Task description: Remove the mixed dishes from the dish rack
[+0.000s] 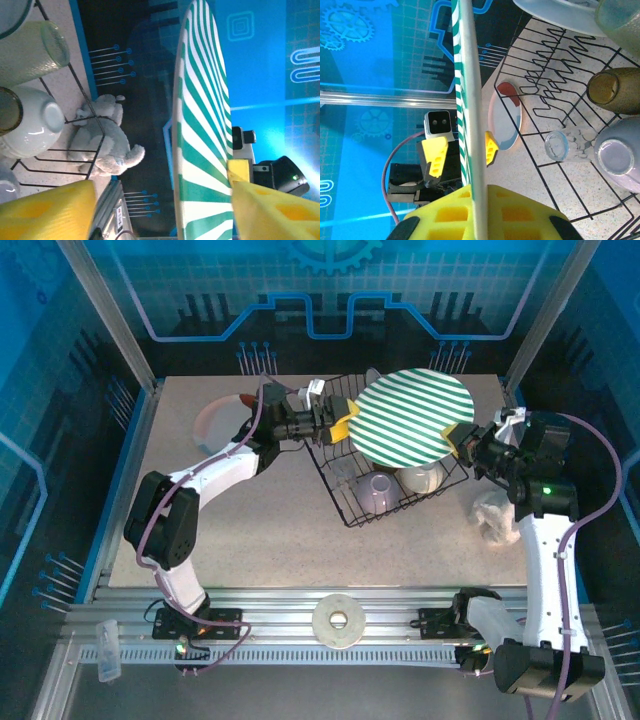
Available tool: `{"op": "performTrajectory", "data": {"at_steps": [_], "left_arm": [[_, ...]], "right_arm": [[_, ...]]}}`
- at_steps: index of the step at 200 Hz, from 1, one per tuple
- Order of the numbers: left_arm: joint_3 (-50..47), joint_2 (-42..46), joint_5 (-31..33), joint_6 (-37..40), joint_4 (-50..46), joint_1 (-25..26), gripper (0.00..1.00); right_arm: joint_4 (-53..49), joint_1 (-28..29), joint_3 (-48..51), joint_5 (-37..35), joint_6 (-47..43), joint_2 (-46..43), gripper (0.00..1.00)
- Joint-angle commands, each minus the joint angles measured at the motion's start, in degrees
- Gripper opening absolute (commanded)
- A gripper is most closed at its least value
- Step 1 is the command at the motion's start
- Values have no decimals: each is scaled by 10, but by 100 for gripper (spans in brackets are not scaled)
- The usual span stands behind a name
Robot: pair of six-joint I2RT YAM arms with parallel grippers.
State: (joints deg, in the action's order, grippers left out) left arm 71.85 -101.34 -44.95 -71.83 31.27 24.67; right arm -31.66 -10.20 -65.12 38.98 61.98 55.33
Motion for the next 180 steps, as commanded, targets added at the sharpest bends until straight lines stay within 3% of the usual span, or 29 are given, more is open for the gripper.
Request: {"op": "performTrajectory", "data": {"at_steps": [1, 21, 62, 119, 150, 168, 180], "left_arm": [[2, -11, -23, -29, 46, 5, 62], [1, -6, -21, -25, 38, 8, 58], [3, 1, -19, -15, 11, 10, 40], [10, 11, -15, -18, -10, 11, 0], [5, 19, 6, -71, 38, 9, 0], [9, 24, 26, -88, 52, 10, 0], [16, 31, 42, -83, 37, 9, 0]], "right_arm": [[41, -4, 0, 36, 8, -12, 0], [44, -1, 0, 42, 7, -10, 0], [44, 2, -4, 44, 3, -4, 0], [41, 13, -18, 45, -14, 6, 0], [45, 20, -29, 45, -23, 13, 0], [57, 24, -32, 42, -26, 16, 19], [76, 26, -30, 38, -24, 18, 50]]}}
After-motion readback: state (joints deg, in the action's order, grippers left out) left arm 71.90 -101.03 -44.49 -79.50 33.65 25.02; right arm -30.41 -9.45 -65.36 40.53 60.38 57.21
